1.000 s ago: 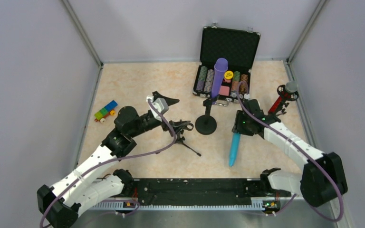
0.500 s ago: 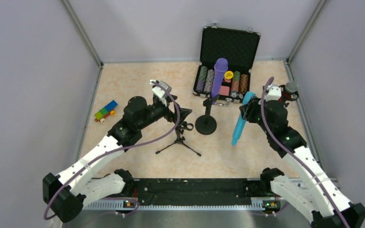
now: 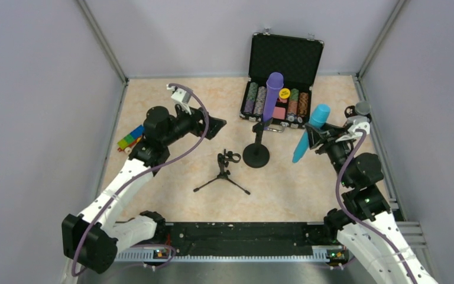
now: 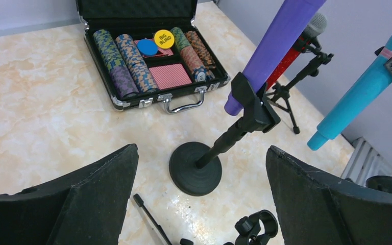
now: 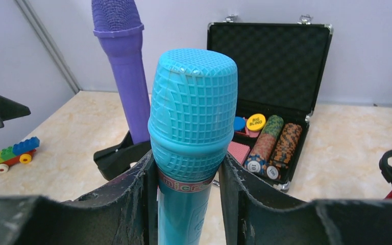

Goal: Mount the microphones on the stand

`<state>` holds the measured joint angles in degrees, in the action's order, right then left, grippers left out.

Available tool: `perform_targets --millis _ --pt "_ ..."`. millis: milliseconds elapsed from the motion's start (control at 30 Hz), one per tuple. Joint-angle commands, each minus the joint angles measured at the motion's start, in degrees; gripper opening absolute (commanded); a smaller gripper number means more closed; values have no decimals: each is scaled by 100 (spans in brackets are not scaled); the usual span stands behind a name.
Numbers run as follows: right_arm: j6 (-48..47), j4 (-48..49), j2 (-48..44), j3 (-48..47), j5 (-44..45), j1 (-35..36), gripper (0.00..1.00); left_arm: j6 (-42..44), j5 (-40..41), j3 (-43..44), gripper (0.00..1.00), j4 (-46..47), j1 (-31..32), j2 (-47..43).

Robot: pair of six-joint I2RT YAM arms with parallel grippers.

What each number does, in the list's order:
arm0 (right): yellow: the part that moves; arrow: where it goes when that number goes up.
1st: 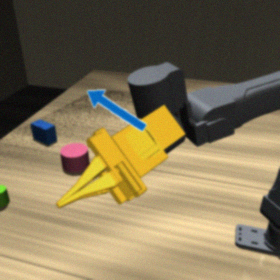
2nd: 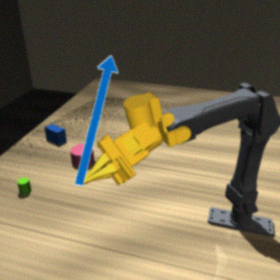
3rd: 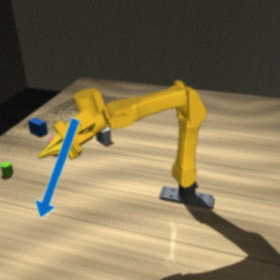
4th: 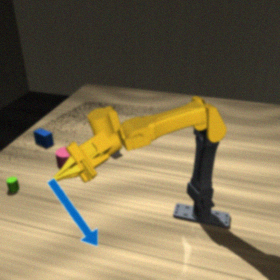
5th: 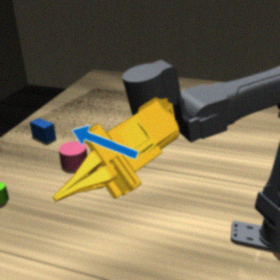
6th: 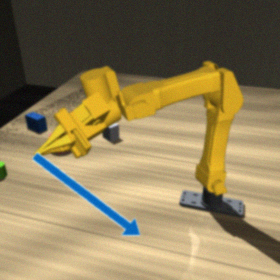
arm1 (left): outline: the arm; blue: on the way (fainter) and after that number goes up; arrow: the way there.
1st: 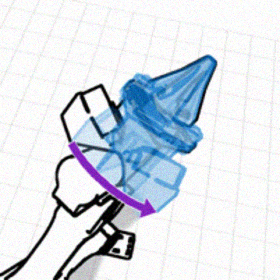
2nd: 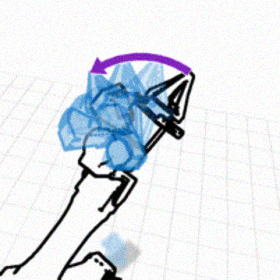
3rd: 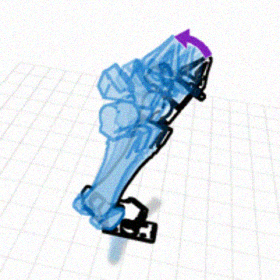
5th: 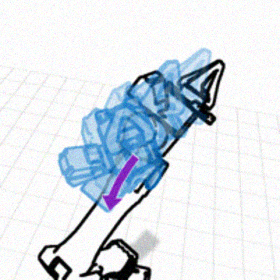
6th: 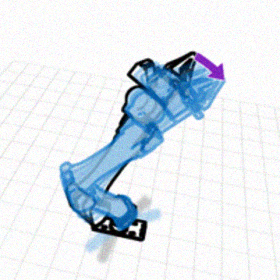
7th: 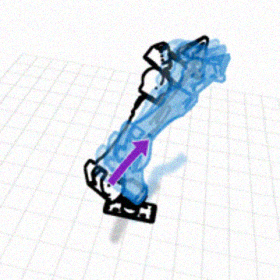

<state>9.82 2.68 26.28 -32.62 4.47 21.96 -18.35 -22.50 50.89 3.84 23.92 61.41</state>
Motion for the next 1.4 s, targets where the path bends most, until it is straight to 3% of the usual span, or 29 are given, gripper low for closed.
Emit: perform_targets --millis 0,233,433,733,1133,1367 --pt "-271 483 -21 -68 -260 -23 0 -810 -736 -210 99 941 -375 -50" --pt "-281 421 175 -168 -412 -23 0 -1288 -1324 -436 99 1342 -982 -85" --pt "-327 510 466 -271 -1082 -20 0 -1592 -1918 -794 99 1974 -1496 -302" --pt "-362 1234 960 -358 -2023 -23 0 -1046 -2634 -904 99 1956 -1621 -359" --pt "77 2990 1711 -321 -3069 122 0 1355 -3915 -940 98 900 -1587 -559" --pt "189 3951 2139 -464 -3208 468 0 3439 -4796 -779 97 -171 -1213 -437"
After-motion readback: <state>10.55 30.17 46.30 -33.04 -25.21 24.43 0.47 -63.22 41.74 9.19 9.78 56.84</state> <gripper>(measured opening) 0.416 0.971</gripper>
